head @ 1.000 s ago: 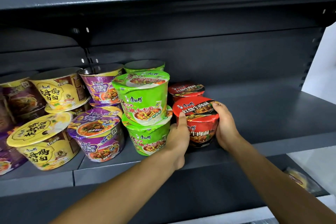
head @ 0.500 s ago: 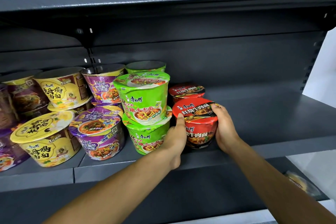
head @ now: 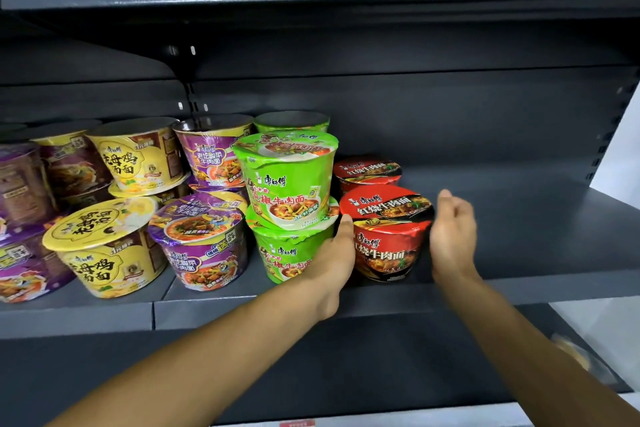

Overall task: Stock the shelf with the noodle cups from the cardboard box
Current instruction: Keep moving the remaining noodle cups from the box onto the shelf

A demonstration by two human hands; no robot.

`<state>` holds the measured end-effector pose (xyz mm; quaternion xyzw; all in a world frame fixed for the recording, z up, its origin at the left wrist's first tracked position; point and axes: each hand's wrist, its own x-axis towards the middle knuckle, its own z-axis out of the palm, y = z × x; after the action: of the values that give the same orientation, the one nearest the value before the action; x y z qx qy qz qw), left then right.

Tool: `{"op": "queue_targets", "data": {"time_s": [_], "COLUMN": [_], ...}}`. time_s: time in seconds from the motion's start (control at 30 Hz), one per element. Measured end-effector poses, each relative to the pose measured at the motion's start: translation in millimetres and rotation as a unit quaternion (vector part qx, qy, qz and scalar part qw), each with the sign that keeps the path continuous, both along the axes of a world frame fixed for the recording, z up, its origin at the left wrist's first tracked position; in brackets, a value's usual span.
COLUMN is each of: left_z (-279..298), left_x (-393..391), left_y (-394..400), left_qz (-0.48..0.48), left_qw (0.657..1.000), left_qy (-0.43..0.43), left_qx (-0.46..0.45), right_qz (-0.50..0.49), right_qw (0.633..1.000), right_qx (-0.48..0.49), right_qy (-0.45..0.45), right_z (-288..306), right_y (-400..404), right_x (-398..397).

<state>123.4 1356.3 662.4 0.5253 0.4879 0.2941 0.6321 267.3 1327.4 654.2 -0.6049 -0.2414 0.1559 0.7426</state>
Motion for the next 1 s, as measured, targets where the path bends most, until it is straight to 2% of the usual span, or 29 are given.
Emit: {"op": "queue_targets", "data": {"time_s": [0.03, 0.1, 0.13, 0.2, 0.3, 0.4, 0.47, 0.57, 0.7, 0.87, 1.0], "left_z": [1.2, 5.4, 7.4, 11.1, 14.2, 7.2, -7.2, -43.7, -110.2, -188.9, -249.9], "left_x": [-6.8, -24.8, -35.2, -58.9, -99.5, -147.0, -184.3, -250.7, -350.6, -456.4, -525.8], "left_y": [-2.2, -8.7, -11.6, -14.2, -14.8, -22.1, -28.2, -31.7, -38.9, -55.0, -54.9], "left_qz": [-0.004, -0.018, -0.024, -0.028, -0.028, -0.017, 0.008, 0.057, 0.190, 0.297, 0.358], "left_qw": [1.000, 1.000, 0.999, 0.999, 0.999, 1.000, 0.999, 0.992, 0.963, 0.923, 0.889], "left_qy": [-0.003, -0.017, -0.021, -0.019, -0.014, 0.013, 0.049, 0.106, 0.147, 0.120, 0.115], "left_qx": [-0.002, -0.013, -0.020, -0.032, -0.040, -0.016, -0.007, -0.035, -0.123, -0.213, -0.262], "right_qz": [-0.041, -0.006, 0.050, 0.212, 0.437, 0.549, 0.599, 0.649, 0.680, 0.686, 0.671], "right_qw": [0.998, 0.991, 0.986, 0.959, 0.880, 0.802, 0.761, 0.721, 0.677, 0.629, 0.605], "right_qx": [0.034, 0.109, 0.143, 0.185, 0.136, 0.075, 0.030, -0.071, -0.218, -0.333, -0.402], "right_qy": [-0.040, -0.082, -0.072, 0.019, 0.132, 0.223, 0.249, 0.233, 0.176, 0.154, 0.148], "right_z": [9.2, 29.6, 38.8, 50.3, 51.4, 34.1, 16.5, -20.0, -87.4, -176.0, -244.0], "right_y": [-9.6, -26.8, -33.9, -43.9, -47.5, -39.6, -29.5, -11.5, 12.7, 31.8, 45.9], "right_x": [-7.8, -29.6, -44.0, -75.4, -121.7, -165.4, -197.3, -251.9, -328.5, -424.2, -503.5]}}
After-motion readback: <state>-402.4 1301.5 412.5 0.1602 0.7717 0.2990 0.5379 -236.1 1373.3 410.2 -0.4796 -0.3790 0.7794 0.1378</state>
